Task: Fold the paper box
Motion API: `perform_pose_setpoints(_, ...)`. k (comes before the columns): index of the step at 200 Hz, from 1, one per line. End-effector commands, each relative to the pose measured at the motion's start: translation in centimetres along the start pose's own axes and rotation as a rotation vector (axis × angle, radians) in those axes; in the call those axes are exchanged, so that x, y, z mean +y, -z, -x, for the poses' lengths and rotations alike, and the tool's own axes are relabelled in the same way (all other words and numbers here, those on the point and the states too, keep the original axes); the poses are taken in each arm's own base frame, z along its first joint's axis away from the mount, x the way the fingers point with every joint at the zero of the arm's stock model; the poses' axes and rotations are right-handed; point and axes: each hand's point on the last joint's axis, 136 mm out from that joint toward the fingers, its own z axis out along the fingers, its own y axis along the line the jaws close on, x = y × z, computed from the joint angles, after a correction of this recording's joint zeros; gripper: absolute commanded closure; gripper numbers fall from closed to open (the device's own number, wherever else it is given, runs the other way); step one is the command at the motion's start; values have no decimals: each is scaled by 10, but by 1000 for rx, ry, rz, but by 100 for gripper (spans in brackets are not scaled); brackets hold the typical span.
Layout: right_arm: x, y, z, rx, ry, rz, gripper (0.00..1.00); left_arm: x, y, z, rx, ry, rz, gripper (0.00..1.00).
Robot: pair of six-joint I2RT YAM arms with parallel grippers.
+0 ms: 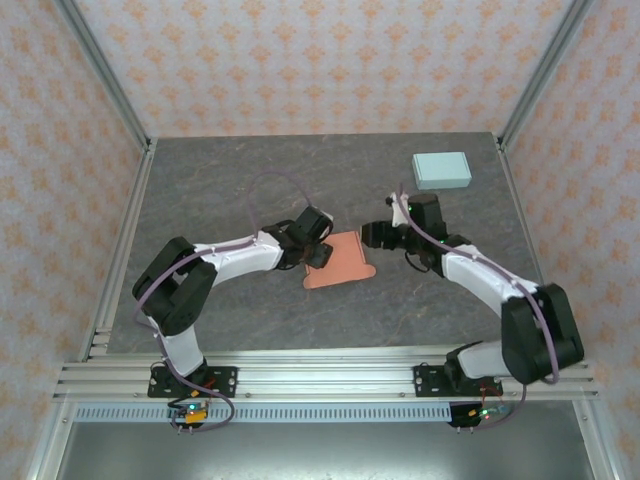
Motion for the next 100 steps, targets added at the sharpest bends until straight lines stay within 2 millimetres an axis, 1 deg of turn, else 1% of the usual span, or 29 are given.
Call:
perform_pose_setpoints(1, 1, -14, -23, 38, -48, 36, 34, 14, -16, -48, 116, 73, 60, 41)
perform_pose_setpoints(14, 3, -13, -27, 36, -63, 41, 34, 14, -12, -46, 106, 86, 58, 40)
perform_pose_setpoints(34, -2, -6, -20, 11, -72, -7, 32, 15, -2, -37, 93, 91, 53, 40)
perform_pose_setpoints(52, -3, -4, -17, 54, -91, -18, 32, 13, 9, -26, 105, 130, -5, 39)
perform_pose_setpoints(66, -1, -9, -17, 98, -127, 3, 32, 10, 21, -16, 99, 174, -65, 39)
perform_pose_setpoints(82, 2, -17, -18, 145, -149, 31, 33, 13, 35, -7, 85, 265, -116, 38)
perform_pose_setpoints(100, 1, -26, -20, 182, -164, 38, 34, 17, 47, -8, 90, 340, -148, 38)
